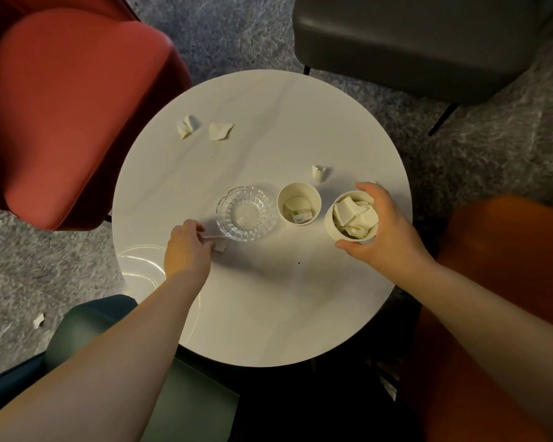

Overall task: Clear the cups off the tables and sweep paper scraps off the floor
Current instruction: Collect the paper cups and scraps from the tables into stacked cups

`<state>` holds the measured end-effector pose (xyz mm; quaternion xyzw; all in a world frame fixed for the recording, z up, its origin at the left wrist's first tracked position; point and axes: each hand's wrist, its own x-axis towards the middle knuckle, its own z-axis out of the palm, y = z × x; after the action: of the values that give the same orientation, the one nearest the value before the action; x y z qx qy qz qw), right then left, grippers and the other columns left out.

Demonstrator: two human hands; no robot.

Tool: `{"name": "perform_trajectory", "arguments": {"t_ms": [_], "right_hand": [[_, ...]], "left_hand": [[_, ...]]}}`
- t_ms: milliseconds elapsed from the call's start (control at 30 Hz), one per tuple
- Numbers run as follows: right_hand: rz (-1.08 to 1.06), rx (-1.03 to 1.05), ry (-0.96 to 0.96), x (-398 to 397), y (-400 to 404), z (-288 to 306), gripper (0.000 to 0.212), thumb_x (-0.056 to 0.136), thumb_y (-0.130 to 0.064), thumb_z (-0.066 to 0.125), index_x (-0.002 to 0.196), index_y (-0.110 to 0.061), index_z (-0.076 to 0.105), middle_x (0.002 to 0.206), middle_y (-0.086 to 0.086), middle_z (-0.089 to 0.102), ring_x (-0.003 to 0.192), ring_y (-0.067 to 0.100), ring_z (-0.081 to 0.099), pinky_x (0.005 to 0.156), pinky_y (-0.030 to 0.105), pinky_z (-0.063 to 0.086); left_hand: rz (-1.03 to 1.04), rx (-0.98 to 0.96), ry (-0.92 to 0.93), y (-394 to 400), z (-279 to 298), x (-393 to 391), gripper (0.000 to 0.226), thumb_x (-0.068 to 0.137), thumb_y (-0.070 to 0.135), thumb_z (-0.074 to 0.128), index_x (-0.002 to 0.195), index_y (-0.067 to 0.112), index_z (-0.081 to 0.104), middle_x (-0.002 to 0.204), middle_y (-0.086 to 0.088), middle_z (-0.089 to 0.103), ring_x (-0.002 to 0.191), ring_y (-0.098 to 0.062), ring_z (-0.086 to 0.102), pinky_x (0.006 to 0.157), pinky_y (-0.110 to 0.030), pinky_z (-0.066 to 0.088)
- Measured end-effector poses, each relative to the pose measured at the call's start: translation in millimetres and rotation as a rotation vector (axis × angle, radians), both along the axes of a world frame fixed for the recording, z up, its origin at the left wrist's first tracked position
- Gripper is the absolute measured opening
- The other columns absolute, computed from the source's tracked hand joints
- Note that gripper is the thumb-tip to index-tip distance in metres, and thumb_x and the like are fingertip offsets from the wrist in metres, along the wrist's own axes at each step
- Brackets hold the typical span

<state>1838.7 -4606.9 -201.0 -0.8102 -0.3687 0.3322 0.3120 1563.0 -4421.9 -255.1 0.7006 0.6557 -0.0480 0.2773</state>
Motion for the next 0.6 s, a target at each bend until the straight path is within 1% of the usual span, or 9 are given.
{"name": "perform_trajectory", "arguments": {"t_ms": [67,133,200,267,367,433,467,533,600], "right_hand": [[-0.001,0.003,0.003,0.0,-0.4,-0.5,0.094,0.059,-0.028,0.090,0.132,-0.045,0.033,0.120,-0.021,0.039,0.104,-0.005,0.040,0.080,0.012,0.037],[0.003,0.001,-0.004,0.1,-0.4,-0.6,0.094,0.059,-0.028,0.090,0.132,-0.045,0.033,0.120,-0.022,0.038,0.104,-0.006,0.039,0.081,0.013,0.037],[0.002,-0.002,-0.009,0.2,0.5,-0.3,0.093,0.059,-0.029,0.090,0.131,-0.046,0.033,0.119,-0.022,0.038,0.104,-0.006,0.039,0.082,0.014,0.037],[0.003,-0.001,-0.012,0.1,2.0,0.0,0.093,0.059,-0.030,0.090,0.131,-0.046,0.034,0.119,-0.022,0.039,0.104,-0.004,0.041,0.082,0.016,0.039],[0.006,-0.006,-0.016,0.3,4.0,1.2,0.093,0.058,-0.030,0.090,0.132,-0.044,0.034,0.121,-0.019,0.040,0.106,0.000,0.043,0.084,0.020,0.041],[0.009,-0.008,-0.024,-0.3,5.3,2.2,0.093,0.058,-0.030,0.090,0.132,-0.043,0.034,0.121,-0.018,0.041,0.106,0.001,0.043,0.085,0.021,0.041],[0.006,-0.011,-0.029,-0.6,6.0,2.5,0.093,0.058,-0.030,0.090,0.132,-0.042,0.034,0.121,-0.018,0.041,0.106,0.001,0.044,0.084,0.021,0.041],[-0.001,-0.014,-0.033,-1.5,6.1,2.3,0.093,0.058,-0.030,0.090,0.131,-0.044,0.034,0.120,-0.019,0.041,0.105,0.002,0.044,0.084,0.021,0.041],[-0.007,-0.008,-0.032,-2.4,4.8,1.4,0.092,0.058,-0.031,0.090,0.130,-0.045,0.034,0.119,-0.020,0.041,0.105,0.002,0.044,0.084,0.022,0.042]], "left_hand": [[0.022,-0.023,-0.023,-0.8,-0.1,0.1,0.027,0.087,0.011,0.067,0.111,0.015,0.057,0.111,-0.008,0.054,0.087,-0.023,0.055,0.074,-0.034,0.045],[0.036,-0.051,-0.029,-1.1,-0.9,0.6,0.024,0.087,0.011,0.068,0.109,0.013,0.059,0.109,-0.010,0.057,0.086,-0.024,0.055,0.073,-0.033,0.044],[0.035,-0.069,-0.003,-1.6,0.8,0.4,0.014,0.087,0.012,0.069,0.100,0.010,0.063,0.103,-0.011,0.061,0.082,-0.023,0.054,0.069,-0.031,0.041],[0.052,-0.066,0.022,-2.1,4.0,-1.6,0.004,0.089,0.012,0.068,0.088,0.013,0.063,0.097,-0.011,0.063,0.077,-0.022,0.053,0.065,-0.030,0.039],[0.112,-0.031,-0.006,-2.3,9.1,-7.6,0.010,0.090,0.009,0.066,0.081,0.013,0.062,0.098,-0.011,0.064,0.073,-0.021,0.054,0.058,-0.026,0.036],[0.119,-0.017,-0.034,-3.1,12.4,-12.6,0.003,0.090,0.010,0.065,0.088,0.012,0.064,0.104,-0.010,0.061,0.077,-0.019,0.053,0.061,-0.026,0.036],[0.113,-0.015,-0.046,-4.1,13.3,-14.4,0.007,0.090,0.013,0.066,0.096,0.011,0.064,0.108,-0.010,0.059,0.080,-0.019,0.053,0.065,-0.027,0.038],[0.089,-0.039,-0.069,-6.5,13.2,-14.9,0.028,0.087,0.023,0.072,0.111,0.012,0.061,0.113,-0.009,0.055,0.083,-0.018,0.053,0.070,-0.030,0.041],[0.057,-0.076,-0.095,-10.0,11.5,-9.6,0.042,0.081,0.032,0.078,0.114,0.015,0.057,0.112,-0.005,0.050,0.082,-0.018,0.053,0.072,-0.031,0.043]]}}
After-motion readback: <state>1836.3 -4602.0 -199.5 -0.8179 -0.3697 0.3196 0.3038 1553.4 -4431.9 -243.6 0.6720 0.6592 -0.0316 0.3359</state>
